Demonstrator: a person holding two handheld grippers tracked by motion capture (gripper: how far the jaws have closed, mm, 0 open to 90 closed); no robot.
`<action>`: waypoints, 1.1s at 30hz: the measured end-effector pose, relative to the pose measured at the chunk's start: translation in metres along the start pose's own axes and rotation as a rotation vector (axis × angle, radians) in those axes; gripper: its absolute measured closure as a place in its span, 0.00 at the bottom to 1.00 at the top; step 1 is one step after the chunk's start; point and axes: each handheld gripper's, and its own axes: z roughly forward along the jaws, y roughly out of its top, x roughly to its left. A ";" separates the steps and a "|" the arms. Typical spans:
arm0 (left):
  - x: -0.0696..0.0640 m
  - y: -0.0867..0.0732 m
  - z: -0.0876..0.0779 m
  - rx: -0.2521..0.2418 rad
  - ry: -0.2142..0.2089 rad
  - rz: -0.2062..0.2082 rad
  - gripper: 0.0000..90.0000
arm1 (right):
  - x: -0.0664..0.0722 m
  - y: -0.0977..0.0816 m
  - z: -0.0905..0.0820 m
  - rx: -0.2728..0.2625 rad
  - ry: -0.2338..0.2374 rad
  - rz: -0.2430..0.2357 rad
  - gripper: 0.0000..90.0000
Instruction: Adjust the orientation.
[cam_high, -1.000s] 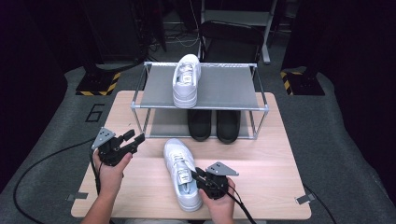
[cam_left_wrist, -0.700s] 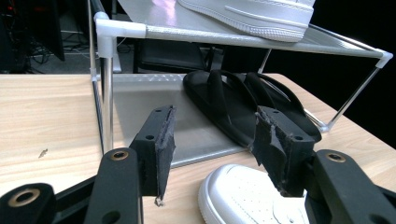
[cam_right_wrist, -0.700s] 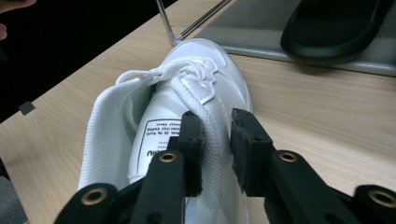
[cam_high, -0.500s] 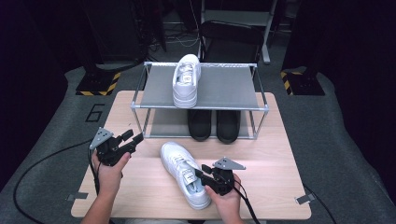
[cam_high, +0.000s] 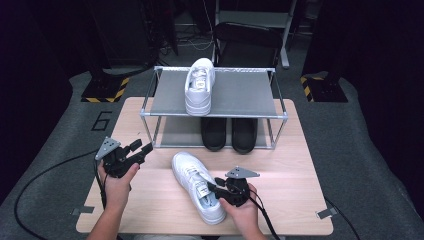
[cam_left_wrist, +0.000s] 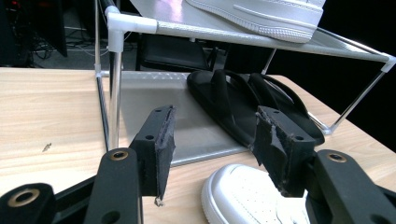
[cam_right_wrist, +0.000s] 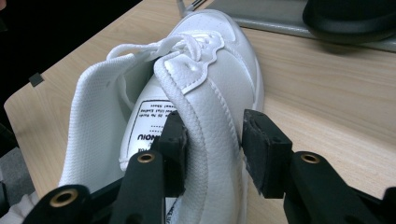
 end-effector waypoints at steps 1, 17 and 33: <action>0.000 0.000 0.000 -0.003 0.001 -0.003 0.53 | 0.000 0.000 0.000 0.002 0.004 -0.003 0.68; 0.005 -0.004 -0.002 0.001 0.009 -0.011 0.52 | 0.009 0.003 0.002 0.067 -0.017 -0.103 0.70; 0.005 -0.012 -0.002 0.013 0.006 -0.027 0.52 | 0.001 -0.004 0.003 0.047 -0.019 -0.002 0.78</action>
